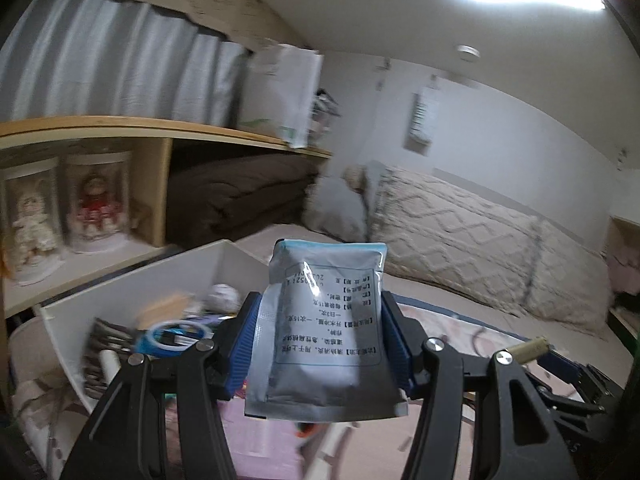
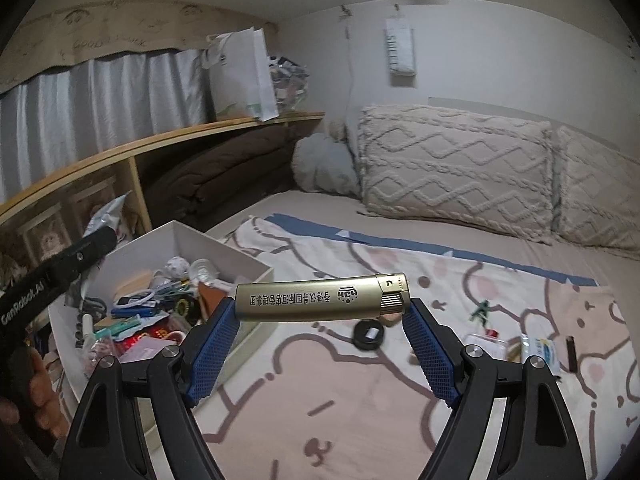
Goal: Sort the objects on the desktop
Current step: 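Carry the sachet and lighter toward the white storage box with both tools, then open the left tool and drop the sachet into the white box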
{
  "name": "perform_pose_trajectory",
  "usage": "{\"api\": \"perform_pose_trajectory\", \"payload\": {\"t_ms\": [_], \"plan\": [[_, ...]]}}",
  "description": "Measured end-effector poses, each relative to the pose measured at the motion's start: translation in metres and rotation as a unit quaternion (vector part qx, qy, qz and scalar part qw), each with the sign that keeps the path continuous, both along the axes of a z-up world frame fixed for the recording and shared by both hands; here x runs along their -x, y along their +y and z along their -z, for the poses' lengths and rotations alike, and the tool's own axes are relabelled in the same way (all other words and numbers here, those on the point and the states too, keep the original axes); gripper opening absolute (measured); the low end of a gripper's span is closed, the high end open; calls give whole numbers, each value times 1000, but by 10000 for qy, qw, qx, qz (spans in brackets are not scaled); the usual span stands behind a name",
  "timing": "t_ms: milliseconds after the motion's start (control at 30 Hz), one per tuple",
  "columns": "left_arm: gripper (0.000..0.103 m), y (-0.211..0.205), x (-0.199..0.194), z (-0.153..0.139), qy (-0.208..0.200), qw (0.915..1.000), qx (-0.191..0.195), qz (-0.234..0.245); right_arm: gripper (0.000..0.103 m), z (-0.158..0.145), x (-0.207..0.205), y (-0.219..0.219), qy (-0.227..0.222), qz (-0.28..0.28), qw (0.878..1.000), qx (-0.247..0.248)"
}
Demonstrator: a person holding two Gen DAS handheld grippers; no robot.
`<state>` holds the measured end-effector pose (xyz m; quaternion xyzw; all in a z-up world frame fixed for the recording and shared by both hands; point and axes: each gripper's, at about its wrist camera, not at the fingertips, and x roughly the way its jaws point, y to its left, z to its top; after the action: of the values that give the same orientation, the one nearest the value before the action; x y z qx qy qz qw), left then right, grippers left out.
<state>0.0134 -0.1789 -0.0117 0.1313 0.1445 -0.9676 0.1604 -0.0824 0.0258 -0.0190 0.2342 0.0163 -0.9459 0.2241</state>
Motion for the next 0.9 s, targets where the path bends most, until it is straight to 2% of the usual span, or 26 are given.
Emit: {"api": "perform_pose_trajectory", "payload": {"t_ms": [300, 567, 767, 900], "plan": [[57, -52, -12, 9, -23, 9980, -232, -580, 84, 6, 0, -50, -15, -515, 9985, -163], [57, -94, -16, 27, -268, 9932, -409, -1056, 84, 9, -2, -92, -117, -918, 9953, -271], [57, -107, -12, 37, -386, 9915, -555, -1115, 84, 15, -5, -121, -138, -1247, 9901, -622], [57, -108, -8, 43, -500, 9903, -522, -1189, 84, 20, -5, -129, -361, -1501, 9865, -546]]}}
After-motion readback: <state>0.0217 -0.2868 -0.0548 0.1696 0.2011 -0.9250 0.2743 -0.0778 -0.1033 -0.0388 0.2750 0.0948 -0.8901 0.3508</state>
